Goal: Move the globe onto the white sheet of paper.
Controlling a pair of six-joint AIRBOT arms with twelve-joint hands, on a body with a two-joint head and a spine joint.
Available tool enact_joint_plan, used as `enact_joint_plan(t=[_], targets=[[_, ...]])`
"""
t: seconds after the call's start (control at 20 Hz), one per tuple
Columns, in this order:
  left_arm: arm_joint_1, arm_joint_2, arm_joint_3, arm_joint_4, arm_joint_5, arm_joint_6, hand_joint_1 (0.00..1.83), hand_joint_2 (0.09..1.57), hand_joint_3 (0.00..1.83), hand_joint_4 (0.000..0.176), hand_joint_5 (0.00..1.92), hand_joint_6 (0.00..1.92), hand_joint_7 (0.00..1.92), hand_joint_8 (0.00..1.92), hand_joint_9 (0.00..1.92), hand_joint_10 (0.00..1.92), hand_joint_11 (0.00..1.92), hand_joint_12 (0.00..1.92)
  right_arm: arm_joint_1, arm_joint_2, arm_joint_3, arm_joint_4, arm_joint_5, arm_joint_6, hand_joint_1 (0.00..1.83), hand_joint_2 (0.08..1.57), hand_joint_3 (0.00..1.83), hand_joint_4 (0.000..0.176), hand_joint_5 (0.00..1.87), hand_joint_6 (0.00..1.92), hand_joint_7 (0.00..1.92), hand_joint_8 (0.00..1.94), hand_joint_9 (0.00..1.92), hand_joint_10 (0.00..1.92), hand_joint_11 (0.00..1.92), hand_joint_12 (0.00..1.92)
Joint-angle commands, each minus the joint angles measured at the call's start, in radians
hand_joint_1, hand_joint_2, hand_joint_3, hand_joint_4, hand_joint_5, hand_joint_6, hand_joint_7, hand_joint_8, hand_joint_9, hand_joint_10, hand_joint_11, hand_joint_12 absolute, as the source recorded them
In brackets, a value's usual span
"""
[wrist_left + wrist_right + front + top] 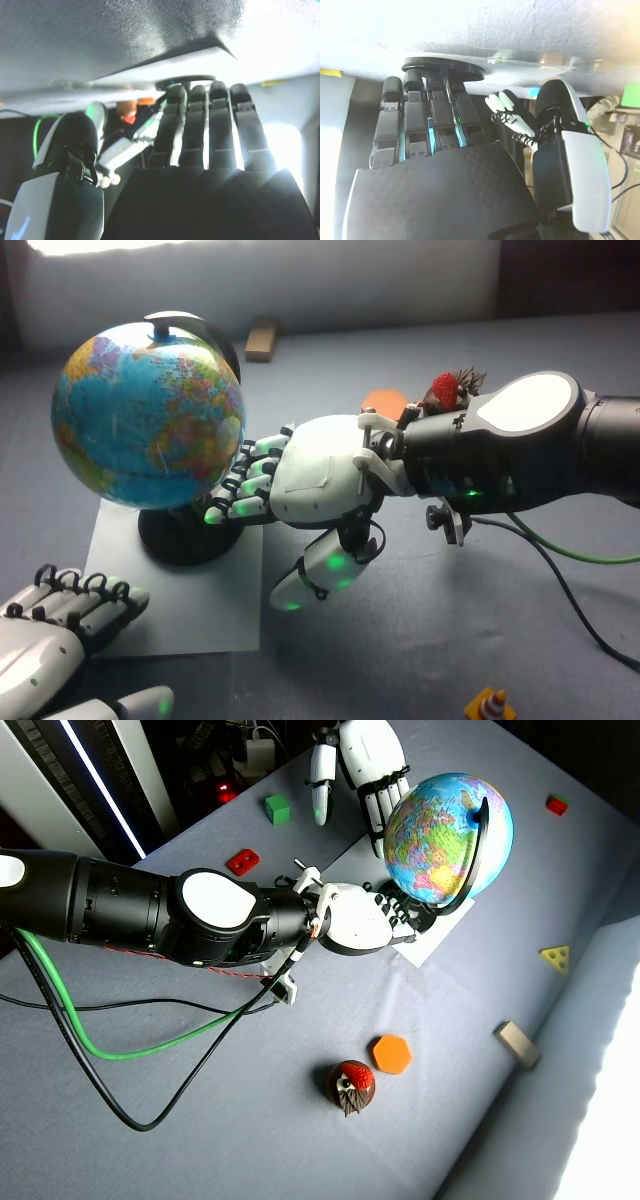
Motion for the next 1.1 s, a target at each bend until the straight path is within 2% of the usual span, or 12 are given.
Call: enact_joint_plan(t=[0.0,0.25,0.55,1.05], targets=[[-0.006,-0.004,0.003,0.032,-0.107,0.000,0.00,1.20,0.00,0.000,0.12,0.00,0.08,0.00,0.09,0.00,0.00,0.11,-0.018,-0.002,0.002,-0.036,0.016,-0.002,0.00,1.13,0.00,0.000,0.20,0.00,0.22,0.00,0.15,0.01,0.00,0.23],[-0.013,-0.011,0.013,0.039,-0.128,-0.008,0.00,1.20,0.00,0.000,0.12,0.00,0.08,0.00,0.09,0.00,0.00,0.09,0.023,0.012,-0.003,-0.028,0.065,0.029,0.00,1.13,0.00,0.000,0.21,0.01,0.22,0.00,0.15,0.00,0.00,0.23],[-0.034,-0.030,0.027,0.084,-0.145,-0.020,0.00,1.20,0.00,0.000,0.12,0.00,0.08,0.00,0.09,0.00,0.00,0.09,0.050,0.033,-0.014,-0.010,0.070,0.039,0.00,1.13,0.00,0.000,0.19,0.00,0.22,0.00,0.16,0.00,0.00,0.23],[-0.060,-0.062,0.034,0.082,-0.145,-0.020,0.00,1.20,0.00,0.000,0.12,0.00,0.07,0.00,0.09,0.00,0.00,0.09,0.091,0.092,-0.069,-0.003,0.082,0.050,0.00,1.13,0.00,0.000,0.21,0.01,0.22,0.00,0.16,0.00,0.00,0.23]])
